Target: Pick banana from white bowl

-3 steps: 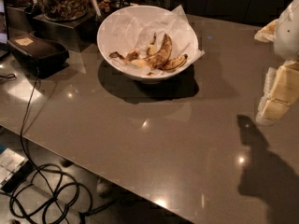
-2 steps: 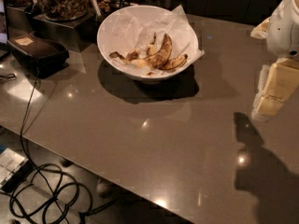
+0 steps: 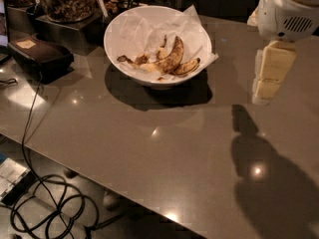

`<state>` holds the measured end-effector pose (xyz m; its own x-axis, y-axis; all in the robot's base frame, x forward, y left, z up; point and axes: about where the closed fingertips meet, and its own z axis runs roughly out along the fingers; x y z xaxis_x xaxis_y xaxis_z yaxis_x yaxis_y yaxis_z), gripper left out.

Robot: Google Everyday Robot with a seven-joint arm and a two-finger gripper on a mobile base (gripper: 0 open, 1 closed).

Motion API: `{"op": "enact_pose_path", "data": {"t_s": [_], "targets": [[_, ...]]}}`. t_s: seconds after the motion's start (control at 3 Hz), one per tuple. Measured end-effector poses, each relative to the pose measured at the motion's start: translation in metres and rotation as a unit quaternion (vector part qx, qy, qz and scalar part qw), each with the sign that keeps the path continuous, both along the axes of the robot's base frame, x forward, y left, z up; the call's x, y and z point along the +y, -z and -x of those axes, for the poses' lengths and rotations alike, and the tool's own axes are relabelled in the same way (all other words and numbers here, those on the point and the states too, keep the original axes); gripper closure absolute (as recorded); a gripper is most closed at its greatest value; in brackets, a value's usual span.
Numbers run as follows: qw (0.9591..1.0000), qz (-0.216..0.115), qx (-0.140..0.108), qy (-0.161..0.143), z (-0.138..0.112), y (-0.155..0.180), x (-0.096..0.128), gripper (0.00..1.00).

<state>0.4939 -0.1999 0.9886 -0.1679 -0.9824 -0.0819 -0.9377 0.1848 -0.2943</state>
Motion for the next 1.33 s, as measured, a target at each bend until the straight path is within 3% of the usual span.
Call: {"op": "enact_pose_path", "data": {"t_s": [0.67,1.33], "targets": [[0.9996,0.002,-0.022,-0.016,-0.009,-0.004,0.005,0.0],[0.9949,0.022,-0.023,-0.095,-0.066,-0.008,0.048,0.0]]}}
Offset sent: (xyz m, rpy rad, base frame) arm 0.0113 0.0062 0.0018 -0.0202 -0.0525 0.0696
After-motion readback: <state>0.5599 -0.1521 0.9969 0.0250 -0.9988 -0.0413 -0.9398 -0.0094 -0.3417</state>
